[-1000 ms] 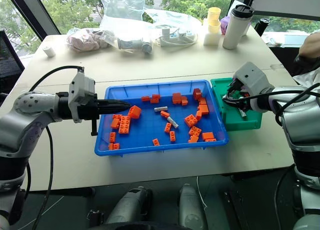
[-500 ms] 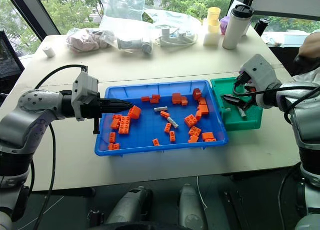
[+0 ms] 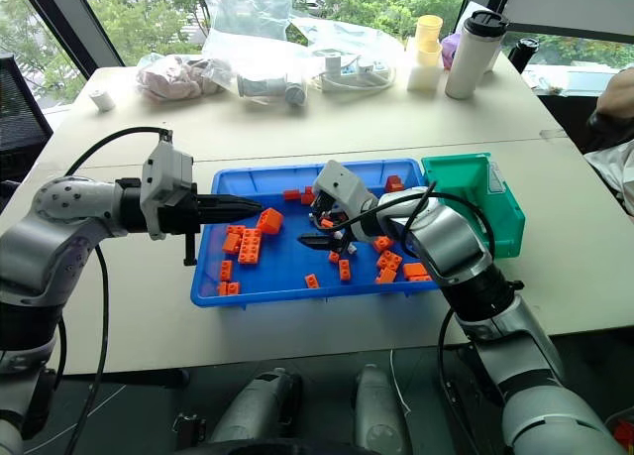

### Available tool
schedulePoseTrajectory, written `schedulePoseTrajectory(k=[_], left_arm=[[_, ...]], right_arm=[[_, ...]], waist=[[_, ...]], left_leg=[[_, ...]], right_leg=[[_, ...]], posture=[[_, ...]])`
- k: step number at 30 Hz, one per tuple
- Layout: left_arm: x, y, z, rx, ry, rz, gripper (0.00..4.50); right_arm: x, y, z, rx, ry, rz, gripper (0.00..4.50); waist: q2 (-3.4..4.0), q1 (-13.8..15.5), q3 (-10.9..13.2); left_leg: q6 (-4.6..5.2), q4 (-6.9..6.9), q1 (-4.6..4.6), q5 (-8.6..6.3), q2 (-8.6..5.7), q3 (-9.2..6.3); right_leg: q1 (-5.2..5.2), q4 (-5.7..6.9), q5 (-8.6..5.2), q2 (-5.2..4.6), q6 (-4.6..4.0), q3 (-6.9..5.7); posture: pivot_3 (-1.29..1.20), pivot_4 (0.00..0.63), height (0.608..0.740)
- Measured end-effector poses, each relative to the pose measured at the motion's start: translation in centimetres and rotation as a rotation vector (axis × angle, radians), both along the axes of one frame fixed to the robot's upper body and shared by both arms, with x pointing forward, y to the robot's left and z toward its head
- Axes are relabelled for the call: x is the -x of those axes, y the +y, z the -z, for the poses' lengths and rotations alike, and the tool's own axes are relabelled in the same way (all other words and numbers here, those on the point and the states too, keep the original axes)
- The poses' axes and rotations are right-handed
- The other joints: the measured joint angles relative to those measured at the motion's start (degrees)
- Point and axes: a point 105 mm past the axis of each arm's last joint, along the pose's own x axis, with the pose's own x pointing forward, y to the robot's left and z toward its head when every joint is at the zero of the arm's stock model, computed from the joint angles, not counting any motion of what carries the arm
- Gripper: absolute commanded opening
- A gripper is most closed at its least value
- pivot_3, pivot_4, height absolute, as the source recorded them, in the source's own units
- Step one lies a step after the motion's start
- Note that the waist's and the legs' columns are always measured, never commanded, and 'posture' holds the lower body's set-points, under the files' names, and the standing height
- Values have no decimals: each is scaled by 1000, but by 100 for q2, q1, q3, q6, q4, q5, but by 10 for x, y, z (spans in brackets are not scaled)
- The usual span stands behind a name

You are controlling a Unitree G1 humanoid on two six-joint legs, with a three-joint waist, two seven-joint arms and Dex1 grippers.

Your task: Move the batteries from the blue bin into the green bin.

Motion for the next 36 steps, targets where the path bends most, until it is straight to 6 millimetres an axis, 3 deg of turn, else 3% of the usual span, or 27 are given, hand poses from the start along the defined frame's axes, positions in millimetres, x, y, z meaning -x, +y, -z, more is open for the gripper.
schedulePoseTrajectory(k=[10,13,20,24,26,30,33,36], left_arm=[[2,1,4,-4,6,-30,0],[2,2,4,-4,6,-35,0],[3,1,4,-5,0,-35,0],[3,1,4,-4,-3,-39,0],[3,0,3,-3,-4,-40,0],[2,-1,2,0,-9,-35,0],[1,-3,2,5,-9,-29,0],[0,-4,3,11,-4,-14,0]], right_arm=[[-23,2,20,108,-2,43,4437],[-27,7,21,108,0,41,3601],[-29,12,21,116,4,25,36],[-28,11,14,115,-6,29,2],[-29,6,-4,81,-48,52,2],[-33,-34,-76,-22,-211,192,2],[-27,-100,-118,-11,-325,381,2],[-10,-174,-109,95,-299,586,2]], waist=[[0,-31,0],[0,-33,0],[0,-32,0],[0,-30,0],[1,-17,0],[1,22,1],[0,85,0],[-2,143,-1]], left_leg=[[-1,-5,0,1,3,0],[-2,-5,0,1,3,0],[-2,-5,1,1,3,0],[-2,-5,1,1,4,-1],[-2,-5,0,1,3,-1],[11,-5,0,-7,1,-2],[24,-5,0,-14,0,-2],[28,-5,1,-16,1,0]], right_leg=[[-6,3,0,7,0,2],[-6,3,0,7,0,2],[-6,6,0,8,0,2],[-8,6,0,8,0,2],[-9,7,0,7,0,2],[-5,4,0,4,0,0],[3,-8,0,2,0,-4],[9,-12,0,1,0,-8]], posture=[[0,150,740],[0,150,740],[0,150,740],[0,150,740],[0,150,740],[0,150,740],[0,150,740],[0,150,740]])
